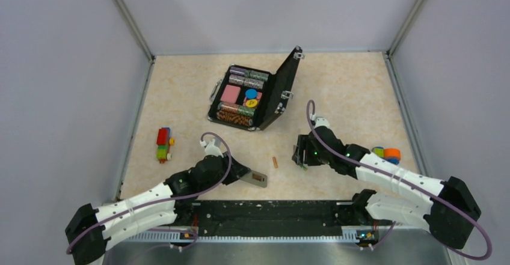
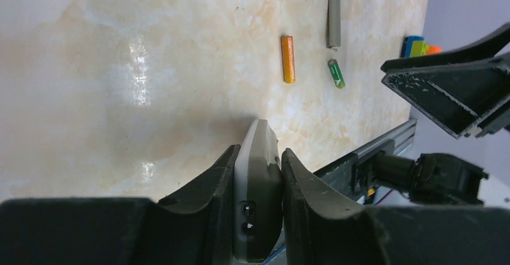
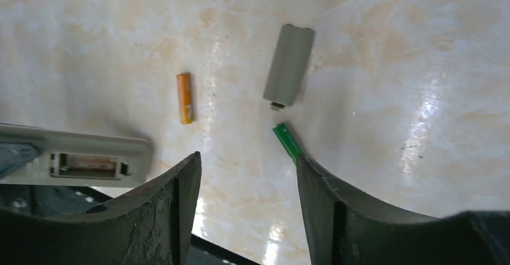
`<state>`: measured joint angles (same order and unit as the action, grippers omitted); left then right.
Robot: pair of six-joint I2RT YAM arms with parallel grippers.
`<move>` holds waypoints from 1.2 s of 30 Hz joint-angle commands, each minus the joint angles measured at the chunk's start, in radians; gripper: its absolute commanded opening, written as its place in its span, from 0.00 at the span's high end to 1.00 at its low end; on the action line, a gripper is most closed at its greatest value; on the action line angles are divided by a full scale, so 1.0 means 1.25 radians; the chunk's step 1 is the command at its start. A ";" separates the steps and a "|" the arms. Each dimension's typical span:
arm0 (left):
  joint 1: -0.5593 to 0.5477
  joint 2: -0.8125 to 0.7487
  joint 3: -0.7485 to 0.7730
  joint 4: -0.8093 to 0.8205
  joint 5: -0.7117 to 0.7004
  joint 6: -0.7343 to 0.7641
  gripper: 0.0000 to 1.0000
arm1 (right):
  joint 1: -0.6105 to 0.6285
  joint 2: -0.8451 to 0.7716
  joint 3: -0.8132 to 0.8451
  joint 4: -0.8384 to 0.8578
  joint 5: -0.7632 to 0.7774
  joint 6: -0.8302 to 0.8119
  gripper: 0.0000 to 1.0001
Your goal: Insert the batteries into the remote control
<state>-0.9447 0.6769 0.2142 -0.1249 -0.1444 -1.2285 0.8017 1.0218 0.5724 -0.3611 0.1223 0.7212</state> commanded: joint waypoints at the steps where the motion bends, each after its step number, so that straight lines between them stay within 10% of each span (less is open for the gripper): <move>1: -0.002 -0.017 -0.004 -0.002 0.012 0.170 1.00 | -0.006 0.004 0.035 -0.067 0.032 -0.134 0.40; 16: -0.003 -0.218 -0.017 0.093 0.174 0.438 1.00 | -0.008 0.154 0.079 -0.067 0.000 -0.257 0.42; 36: -0.003 -0.319 -0.048 0.054 0.038 0.398 1.00 | -0.010 0.234 0.080 -0.051 -0.028 -0.272 0.62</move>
<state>-0.9443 0.2752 0.1638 -0.0910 -0.0498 -0.7132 0.7994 1.2984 0.6365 -0.4500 0.0921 0.3927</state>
